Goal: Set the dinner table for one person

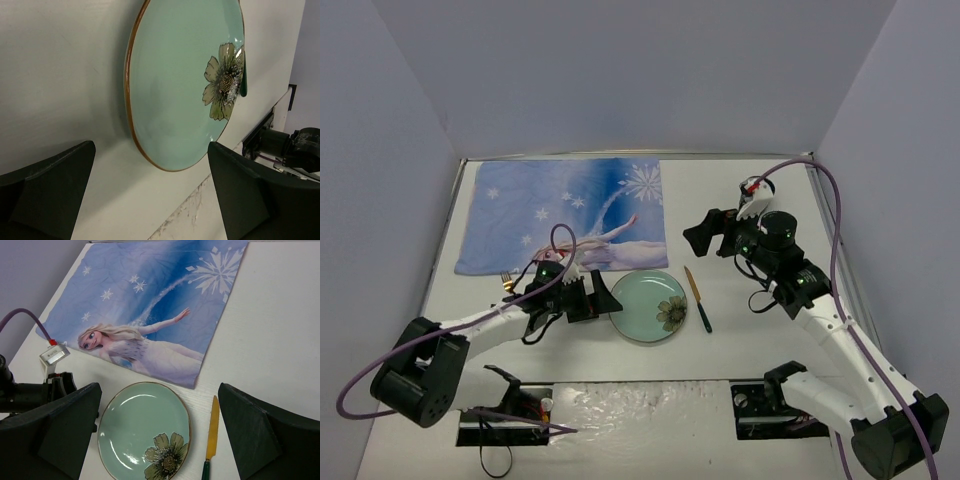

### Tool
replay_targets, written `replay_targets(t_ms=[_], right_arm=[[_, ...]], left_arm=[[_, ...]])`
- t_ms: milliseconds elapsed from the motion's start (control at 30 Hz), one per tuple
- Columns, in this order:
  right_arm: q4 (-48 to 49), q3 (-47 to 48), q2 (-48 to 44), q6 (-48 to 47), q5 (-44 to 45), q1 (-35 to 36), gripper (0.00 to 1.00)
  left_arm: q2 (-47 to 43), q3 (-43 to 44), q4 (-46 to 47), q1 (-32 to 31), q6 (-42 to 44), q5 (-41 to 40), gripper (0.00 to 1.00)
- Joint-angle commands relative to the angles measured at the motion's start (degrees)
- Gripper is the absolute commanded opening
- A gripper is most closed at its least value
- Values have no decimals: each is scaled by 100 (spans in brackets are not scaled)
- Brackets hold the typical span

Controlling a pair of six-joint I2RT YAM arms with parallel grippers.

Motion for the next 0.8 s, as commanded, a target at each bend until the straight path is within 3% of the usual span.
replay_targets(t_ms=[0, 267, 500, 667, 767], right_arm=[[368, -49, -292, 68, -96, -25, 100], [370, -151, -444, 78, -24, -22, 100], [370, -201, -519, 20, 42, -29, 100], [370, -245, -514, 1, 62, -22, 100], [367, -256, -515, 0, 62, -22, 100]], left_arm=[[482, -6, 1316, -20, -353, 144, 92], [1608, -292, 2415, -37, -899, 287, 78], [1958, -448, 2422, -35, -915, 148, 66], [2187, -440, 2213, -37, -785, 86, 53], [2308, -436, 2224, -31, -772, 82, 38]])
